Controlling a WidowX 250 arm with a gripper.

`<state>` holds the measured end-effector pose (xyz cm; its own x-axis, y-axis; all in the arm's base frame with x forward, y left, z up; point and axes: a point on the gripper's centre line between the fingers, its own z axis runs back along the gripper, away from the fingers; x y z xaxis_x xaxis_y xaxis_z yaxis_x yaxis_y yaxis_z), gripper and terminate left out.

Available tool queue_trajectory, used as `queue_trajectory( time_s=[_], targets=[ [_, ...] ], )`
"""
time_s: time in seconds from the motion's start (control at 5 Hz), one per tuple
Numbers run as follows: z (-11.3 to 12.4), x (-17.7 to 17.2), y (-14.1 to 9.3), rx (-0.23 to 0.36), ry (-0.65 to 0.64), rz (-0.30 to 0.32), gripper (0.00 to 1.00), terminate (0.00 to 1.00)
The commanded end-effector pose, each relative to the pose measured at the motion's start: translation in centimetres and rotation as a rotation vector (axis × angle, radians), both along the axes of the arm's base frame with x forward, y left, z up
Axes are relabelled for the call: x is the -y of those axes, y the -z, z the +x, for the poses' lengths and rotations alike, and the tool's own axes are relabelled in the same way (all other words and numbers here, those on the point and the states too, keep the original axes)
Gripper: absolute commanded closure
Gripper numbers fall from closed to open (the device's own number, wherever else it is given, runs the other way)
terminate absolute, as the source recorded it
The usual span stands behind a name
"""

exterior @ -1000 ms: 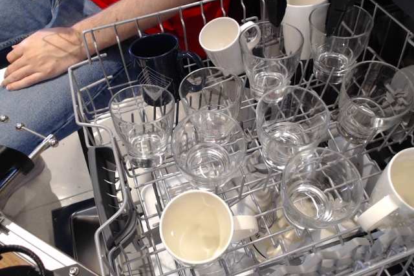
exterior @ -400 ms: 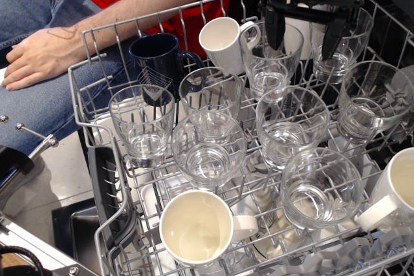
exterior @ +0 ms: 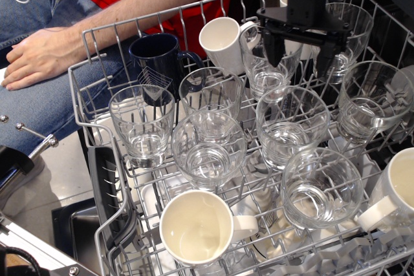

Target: Pick up glass cup

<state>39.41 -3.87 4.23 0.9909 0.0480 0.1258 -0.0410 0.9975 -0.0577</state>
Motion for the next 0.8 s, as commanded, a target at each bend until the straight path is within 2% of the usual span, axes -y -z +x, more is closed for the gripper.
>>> queue_trajectory(
  time_s=[0.0,0.6],
  targets=[
    [1.4,-1.2,0.7,0.081,0.033,0.013,0.0,0.0],
    [2.6,-2.6,4.4,0.143,0.099,0.079,0.0,0.0]
  ],
)
